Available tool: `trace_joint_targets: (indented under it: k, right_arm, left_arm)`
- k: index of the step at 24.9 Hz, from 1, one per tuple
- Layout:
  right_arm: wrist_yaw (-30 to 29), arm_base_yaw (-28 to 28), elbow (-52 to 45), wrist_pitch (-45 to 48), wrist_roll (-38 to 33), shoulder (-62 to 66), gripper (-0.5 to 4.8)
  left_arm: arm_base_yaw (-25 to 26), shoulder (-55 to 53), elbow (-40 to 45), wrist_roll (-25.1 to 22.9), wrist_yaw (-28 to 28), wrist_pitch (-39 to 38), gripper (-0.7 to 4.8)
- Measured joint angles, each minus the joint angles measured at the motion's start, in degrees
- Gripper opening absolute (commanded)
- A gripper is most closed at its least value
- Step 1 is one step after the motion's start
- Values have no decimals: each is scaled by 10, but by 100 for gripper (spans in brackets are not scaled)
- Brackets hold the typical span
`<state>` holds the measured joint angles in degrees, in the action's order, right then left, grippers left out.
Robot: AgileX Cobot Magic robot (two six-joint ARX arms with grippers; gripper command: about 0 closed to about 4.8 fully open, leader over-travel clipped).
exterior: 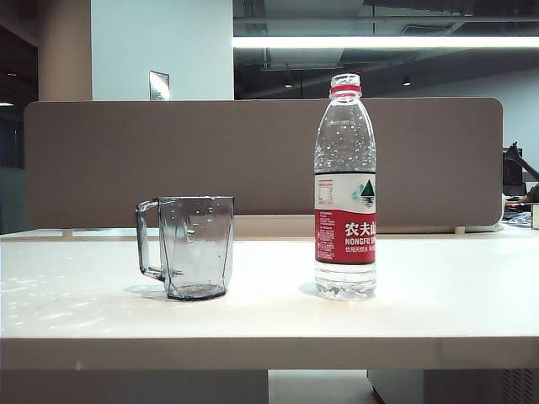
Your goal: Pick up the mineral water bottle on the table and pour water into the mug until it's half full.
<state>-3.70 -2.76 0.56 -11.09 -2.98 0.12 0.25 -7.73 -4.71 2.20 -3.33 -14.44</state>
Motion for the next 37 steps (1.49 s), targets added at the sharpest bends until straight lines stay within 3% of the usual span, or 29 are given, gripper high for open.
trace_joint_targets:
  k: [6,11,16,18,22,26,29,37]
  right_arm:
    - [-40,0,0,3,-3,0,-4]
    - [-83,0,0,10,-15,0,58]
    - [-103,0,0,13,-123,0,58]
    - [-106,0,0,15,-183,0,58]
    - [-142,0,2,73,-193,0,57]
    - [-98,0,75,106,-149,3,57]
    - [-59,0,184,128,-46,56,58]
    - [-91,0,360,76,70,248,58]
  left_arm:
    - [-125,-199,-171,0,25,-126,-1]
    - [-227,-310,-306,0,25,-192,-1]
    - [-303,-349,-394,0,24,-154,-1]
    - [-322,-349,-396,0,21,-85,-1]
    - [-325,-352,-396,0,17,23,-1]
    - [-325,-352,-396,0,19,61,-1]
    - [-325,-365,-393,0,19,63,-1]
    - [-325,-403,-377,0,19,63,-1]
